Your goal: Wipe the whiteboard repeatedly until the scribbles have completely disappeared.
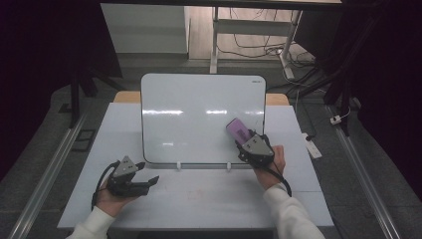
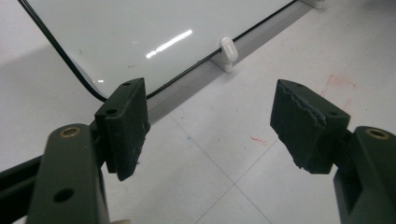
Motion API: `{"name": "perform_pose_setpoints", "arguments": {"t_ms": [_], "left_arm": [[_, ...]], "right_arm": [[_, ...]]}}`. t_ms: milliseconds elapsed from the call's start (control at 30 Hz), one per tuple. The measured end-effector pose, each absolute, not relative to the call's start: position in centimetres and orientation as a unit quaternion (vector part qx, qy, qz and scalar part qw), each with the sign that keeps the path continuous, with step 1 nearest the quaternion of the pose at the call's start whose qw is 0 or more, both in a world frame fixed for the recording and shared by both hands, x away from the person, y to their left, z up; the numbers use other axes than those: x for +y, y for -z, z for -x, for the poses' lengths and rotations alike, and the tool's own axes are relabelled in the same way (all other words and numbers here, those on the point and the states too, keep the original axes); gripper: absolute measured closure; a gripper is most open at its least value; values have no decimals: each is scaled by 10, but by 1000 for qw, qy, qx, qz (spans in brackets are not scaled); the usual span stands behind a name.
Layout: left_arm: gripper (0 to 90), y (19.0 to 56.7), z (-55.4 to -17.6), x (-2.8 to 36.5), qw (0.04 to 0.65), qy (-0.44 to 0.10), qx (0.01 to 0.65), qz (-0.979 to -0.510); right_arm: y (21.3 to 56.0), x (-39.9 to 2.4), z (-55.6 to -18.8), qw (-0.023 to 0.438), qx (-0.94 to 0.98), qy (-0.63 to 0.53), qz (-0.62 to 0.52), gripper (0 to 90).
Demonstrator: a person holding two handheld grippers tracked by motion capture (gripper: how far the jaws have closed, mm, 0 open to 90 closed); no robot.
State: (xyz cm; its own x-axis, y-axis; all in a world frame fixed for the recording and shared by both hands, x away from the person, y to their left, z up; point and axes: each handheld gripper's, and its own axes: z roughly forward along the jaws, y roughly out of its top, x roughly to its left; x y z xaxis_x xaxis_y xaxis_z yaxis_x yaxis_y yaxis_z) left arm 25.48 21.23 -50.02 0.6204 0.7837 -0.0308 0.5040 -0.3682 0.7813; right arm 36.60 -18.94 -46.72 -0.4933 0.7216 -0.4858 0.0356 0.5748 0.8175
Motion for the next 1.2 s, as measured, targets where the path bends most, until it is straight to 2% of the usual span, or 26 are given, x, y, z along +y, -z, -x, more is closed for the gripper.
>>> {"name": "perform_pose_setpoints", "arguments": {"t_ms": [333,500,867,1200], "left_arm": [[288,501,-255,213,396,-176,399,-808],[288,501,-255,213,397,-175,399,-808],[288,501,-255,211,394,-177,398,-809],[288,501,-255,212,395,-177,398,-809]], "right_arm": [[440,-201,-394,458,729,-421,-286,411],[442,-200,-393,456,729,-423,-285,411],[487,-180,-351,424,789,-390,-214,411],[498,-180,-339,413,808,-373,-194,411]]}}
